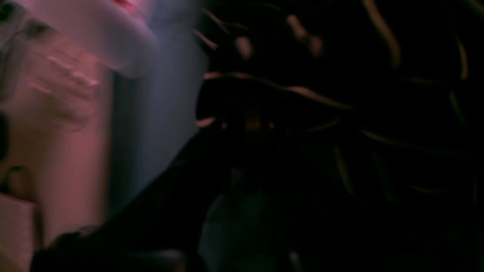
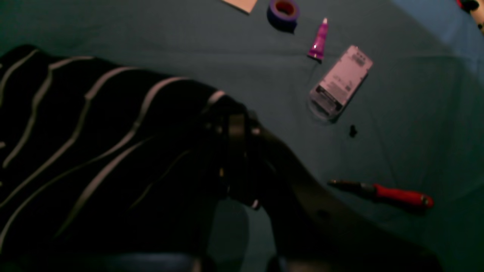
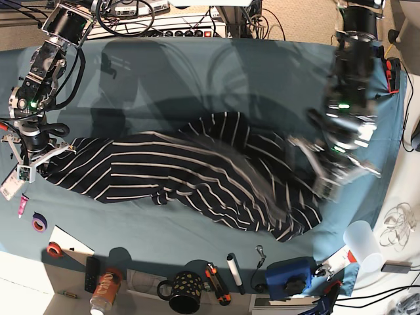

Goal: Layout the t-shirt on the table in an organized manner, then fold the t-shirt properly
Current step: 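Pull the shirt apart with both grippers to spread it flat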

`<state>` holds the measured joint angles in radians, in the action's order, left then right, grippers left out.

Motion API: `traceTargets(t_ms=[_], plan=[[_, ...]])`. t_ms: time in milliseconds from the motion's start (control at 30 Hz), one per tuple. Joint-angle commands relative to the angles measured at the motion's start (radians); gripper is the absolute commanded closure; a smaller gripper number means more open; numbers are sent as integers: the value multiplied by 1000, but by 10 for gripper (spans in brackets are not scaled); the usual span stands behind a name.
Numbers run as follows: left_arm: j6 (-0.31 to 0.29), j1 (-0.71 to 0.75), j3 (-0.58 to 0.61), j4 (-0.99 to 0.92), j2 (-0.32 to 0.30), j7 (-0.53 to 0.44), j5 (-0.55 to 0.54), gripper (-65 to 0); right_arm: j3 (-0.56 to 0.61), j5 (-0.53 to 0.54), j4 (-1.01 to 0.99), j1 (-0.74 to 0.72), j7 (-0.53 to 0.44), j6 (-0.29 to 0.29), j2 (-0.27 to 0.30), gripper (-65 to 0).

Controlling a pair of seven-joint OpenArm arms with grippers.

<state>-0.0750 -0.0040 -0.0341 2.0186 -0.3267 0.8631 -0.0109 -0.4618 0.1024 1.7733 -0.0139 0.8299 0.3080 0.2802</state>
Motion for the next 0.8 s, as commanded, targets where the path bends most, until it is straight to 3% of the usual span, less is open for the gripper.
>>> traceTargets(t_ms=[0, 200, 300, 400, 600, 767], plan=[[-4, -14, -37, 49, -16, -27, 10, 0, -5, -6, 18, -17, -35, -6, 25, 0], [-26, -10, -209, 106, -144, -79, -55, 0, -5, -5, 18, -17, -11, -52, 53, 0], [-34, -13, -290, 106, -214, -106, -142, 0, -5, -4, 8, -17, -10, -74, 52, 0], [-80, -16, -332, 106, -272, -158, -213, 0, -5, 42, -15, -17, 11, -94, 46, 0], [-134, -100, -299, 64, -311, -193, -302, 0, -5, 88, -63, -16, 89, -96, 44, 0], [-137, -267, -146, -140, -310, -229, -327, 0, -5, 114, -67, -16, 128, -95, 44, 0]])
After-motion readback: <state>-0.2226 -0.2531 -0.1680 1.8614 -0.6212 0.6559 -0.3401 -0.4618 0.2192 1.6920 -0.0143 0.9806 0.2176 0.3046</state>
